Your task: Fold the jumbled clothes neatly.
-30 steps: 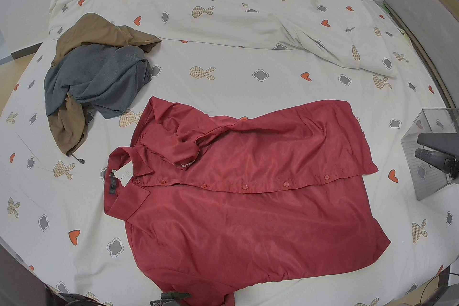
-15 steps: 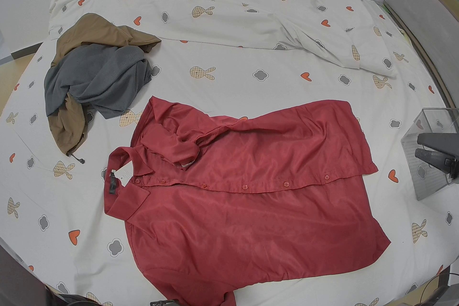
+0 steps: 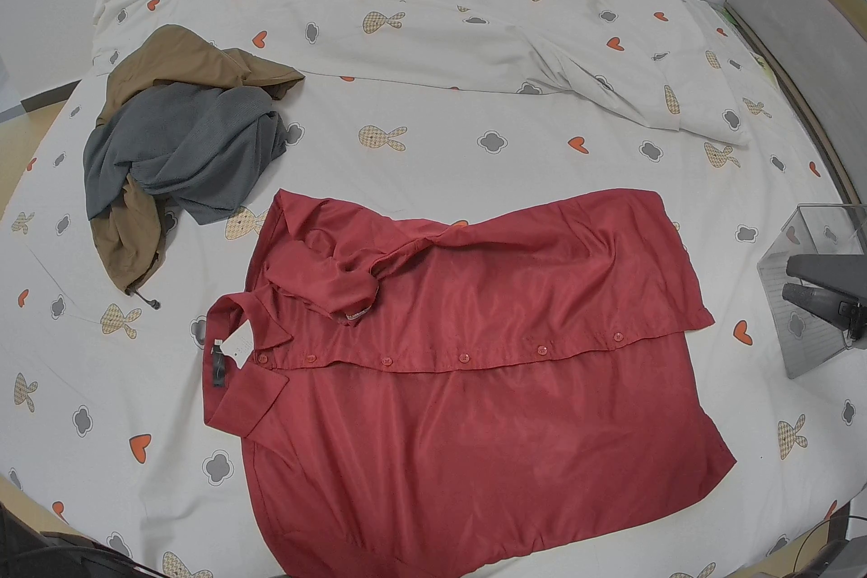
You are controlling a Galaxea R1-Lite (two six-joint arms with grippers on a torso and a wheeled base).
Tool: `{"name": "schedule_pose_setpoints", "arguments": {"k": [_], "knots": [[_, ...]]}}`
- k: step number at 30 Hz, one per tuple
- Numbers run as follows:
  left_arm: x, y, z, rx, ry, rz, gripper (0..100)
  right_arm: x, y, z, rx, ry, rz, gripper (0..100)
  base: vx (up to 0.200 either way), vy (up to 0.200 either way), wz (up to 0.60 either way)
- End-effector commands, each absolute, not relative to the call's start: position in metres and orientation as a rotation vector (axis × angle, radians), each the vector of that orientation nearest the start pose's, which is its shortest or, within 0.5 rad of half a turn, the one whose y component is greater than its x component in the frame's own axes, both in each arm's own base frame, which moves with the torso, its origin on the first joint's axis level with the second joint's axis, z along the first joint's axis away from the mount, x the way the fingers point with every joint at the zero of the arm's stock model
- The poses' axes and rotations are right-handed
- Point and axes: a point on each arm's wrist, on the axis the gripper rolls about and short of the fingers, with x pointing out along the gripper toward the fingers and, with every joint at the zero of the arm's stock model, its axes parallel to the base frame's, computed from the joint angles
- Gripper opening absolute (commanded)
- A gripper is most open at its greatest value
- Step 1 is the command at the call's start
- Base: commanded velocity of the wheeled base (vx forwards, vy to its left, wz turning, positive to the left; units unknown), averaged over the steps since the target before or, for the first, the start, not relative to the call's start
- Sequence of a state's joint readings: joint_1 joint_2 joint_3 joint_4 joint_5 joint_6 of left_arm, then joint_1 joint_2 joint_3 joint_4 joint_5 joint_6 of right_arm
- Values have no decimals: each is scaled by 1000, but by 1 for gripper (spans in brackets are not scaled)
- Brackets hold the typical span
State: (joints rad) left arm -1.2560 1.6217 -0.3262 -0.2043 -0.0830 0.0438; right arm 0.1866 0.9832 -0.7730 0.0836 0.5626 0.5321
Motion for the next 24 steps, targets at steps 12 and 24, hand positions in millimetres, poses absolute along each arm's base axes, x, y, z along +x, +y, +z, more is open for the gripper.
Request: {"name": "schedule_pose_setpoints", "arguments": {"k": [12, 24], "knots": [[52, -174, 78, 607, 1005, -1284, 0, 113, 34, 257, 561, 497, 647, 100, 0, 0, 0], [60, -165, 95, 603, 858, -1085, 100, 141, 37, 235, 577, 632, 585, 100, 0, 0, 0]]}}
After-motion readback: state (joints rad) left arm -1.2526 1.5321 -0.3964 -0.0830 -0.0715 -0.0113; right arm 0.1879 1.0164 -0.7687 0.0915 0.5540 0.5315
